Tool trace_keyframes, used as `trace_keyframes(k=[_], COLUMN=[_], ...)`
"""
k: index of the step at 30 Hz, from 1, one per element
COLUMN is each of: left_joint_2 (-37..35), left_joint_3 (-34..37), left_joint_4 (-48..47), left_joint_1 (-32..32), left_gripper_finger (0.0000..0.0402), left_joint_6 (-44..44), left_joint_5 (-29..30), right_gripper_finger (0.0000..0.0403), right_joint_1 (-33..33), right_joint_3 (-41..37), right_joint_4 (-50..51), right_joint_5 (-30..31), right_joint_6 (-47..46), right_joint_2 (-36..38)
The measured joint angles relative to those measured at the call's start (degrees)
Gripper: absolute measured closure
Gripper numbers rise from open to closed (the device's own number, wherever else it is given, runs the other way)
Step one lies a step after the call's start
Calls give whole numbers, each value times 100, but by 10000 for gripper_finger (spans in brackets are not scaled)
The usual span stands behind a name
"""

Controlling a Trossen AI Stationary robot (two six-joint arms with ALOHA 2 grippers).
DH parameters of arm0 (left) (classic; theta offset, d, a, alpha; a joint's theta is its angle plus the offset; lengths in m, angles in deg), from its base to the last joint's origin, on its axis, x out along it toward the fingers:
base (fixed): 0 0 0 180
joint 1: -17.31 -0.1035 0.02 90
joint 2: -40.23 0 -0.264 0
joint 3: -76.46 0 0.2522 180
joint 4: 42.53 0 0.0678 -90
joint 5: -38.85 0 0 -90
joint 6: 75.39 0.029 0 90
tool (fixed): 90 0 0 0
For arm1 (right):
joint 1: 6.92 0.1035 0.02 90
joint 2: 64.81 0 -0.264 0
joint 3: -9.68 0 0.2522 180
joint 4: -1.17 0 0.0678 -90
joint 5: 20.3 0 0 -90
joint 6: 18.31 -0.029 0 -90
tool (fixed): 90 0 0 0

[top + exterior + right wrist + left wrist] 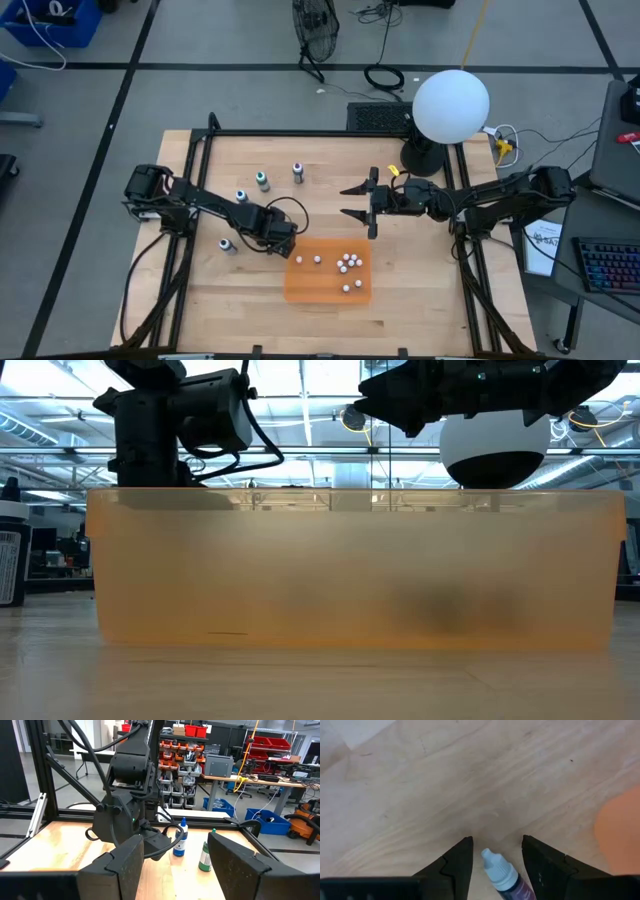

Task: Pick & Place food coloring
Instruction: Put the small purple food coloring bottle into the orange bin

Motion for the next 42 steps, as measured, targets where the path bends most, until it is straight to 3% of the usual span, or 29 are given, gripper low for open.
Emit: trace_keyframes(k=[22, 37, 42], left_joint_2=[0, 0, 1], left_joint_3=[-1, -1, -1], left_joint_4=[-13, -9, -15], left_joint_1=[252, 341, 339], left_gripper_finger=[231, 232, 260], left_joint_6=[-1100, -1270, -1247], left_joint_5=[-733, -568, -461], right_gripper_finger=[195, 195, 195], right_joint_1=[0, -1, 0], right_joint_3=[0, 0, 0], right_joint_4=[9, 17, -16], right_joint_5=[-1, -1, -2], right_joint_6=[47, 103, 103], right_joint_2=[0, 0, 0])
